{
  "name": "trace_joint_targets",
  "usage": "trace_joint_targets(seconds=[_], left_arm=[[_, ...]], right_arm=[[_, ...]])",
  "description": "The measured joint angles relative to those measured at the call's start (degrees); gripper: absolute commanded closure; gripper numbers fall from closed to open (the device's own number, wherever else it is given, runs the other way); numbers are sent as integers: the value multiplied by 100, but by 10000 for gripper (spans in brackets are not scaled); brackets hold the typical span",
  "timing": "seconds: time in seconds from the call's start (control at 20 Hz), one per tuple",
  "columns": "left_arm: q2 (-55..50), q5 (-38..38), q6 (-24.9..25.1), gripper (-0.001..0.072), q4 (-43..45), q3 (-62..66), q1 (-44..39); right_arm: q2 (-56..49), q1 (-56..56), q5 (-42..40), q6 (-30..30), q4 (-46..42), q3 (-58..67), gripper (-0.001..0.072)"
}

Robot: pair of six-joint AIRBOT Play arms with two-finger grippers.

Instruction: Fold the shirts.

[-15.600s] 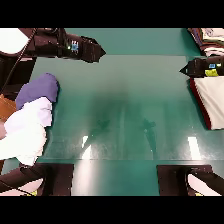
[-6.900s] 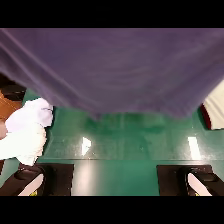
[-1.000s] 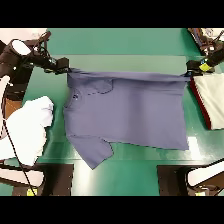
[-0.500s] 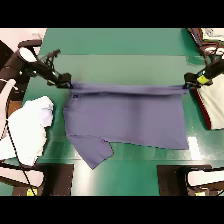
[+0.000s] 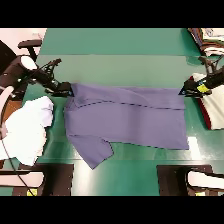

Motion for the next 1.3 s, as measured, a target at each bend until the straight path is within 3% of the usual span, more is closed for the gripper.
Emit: trace_joint_targets(seconds=[0.45, 0.85, 1.0, 1.05, 1.1, 1.15, 1.3], left_arm=[[2865, -17, -780, 212, 302, -3611, -4], [3357, 846, -601, 213, -1167, -5158, -63], [3379, 1239, -527, 214, -1539, -5305, -522], [3381, 1355, -544, 249, -1606, -5327, -699], [3383, 1478, -605, 504, -1644, -5344, -863], [3381, 1534, -675, 673, -1624, -5355, -981], [3386, 1550, -730, 683, -1696, -5278, -1165]], right_arm=[[1403, -138, -151, -26, 157, -748, 301], [1580, -144, -264, -28, 177, -1106, 301], [1589, -144, -291, -28, 227, -1128, 302], [1591, -144, -302, -28, 254, -1132, 302], [1591, -146, -304, -28, 267, -1137, 302], [1591, -164, -289, -28, 278, -1139, 302], [1593, -350, -39, -61, 275, -1152, 302]])
